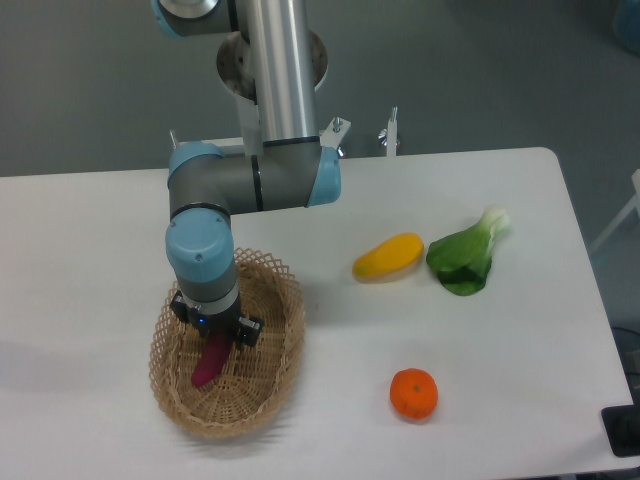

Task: Pick up the sweet potato from the basket
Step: 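Lower the gripper into the basket and close on the purple sweet potato, then lift the sweet potato out of the basket toward the yellow pepper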

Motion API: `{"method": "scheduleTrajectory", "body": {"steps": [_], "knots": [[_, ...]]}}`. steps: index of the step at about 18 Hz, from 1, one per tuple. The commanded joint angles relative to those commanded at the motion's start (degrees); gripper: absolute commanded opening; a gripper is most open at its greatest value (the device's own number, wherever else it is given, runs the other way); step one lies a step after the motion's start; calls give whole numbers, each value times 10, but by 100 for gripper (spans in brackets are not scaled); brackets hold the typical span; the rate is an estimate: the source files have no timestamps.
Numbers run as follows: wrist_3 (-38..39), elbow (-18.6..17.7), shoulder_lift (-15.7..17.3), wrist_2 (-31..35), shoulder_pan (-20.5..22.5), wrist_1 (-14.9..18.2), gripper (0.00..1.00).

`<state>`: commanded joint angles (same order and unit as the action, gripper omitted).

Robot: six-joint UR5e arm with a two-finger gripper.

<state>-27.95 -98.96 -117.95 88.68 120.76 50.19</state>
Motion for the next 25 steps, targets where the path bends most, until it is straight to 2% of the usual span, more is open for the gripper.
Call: {"method": "scheduleTrajectory", "body": {"steps": [7,12,17,20,25], "knots": [[-5,10,15,7,1,-1,20],[-17,54,50,31,14,8,20],[-93,69,94,31,76,17,18],[-146,69,121,29,127,46,18],[-267,72,147,27,209,101,18]]}}
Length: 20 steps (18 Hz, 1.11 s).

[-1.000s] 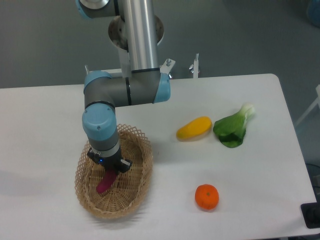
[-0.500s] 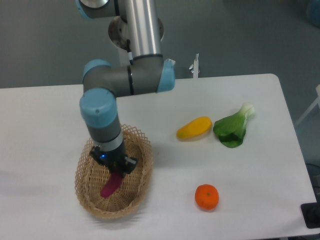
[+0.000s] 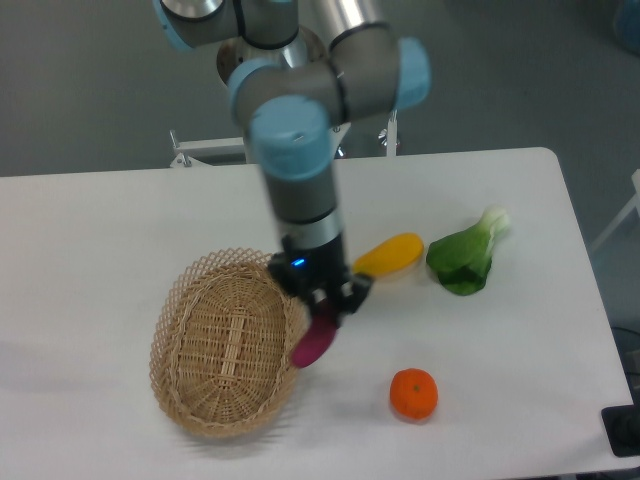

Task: Pick up the sweet potato from the basket
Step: 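Lift the sweet potato out of the basket toward the yellow pepper, then hold the sweet potato raised beside the yellow pepper and bok choy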

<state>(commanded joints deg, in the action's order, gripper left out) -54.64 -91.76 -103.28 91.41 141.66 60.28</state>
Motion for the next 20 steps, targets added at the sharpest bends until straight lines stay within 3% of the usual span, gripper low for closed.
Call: {"method": "scheduleTrajectory", "body": {"steps": [6,20], "knots": [[-104,4,18,-8,64,37,18],[-122,5,22,-11,68,47,18]]}}
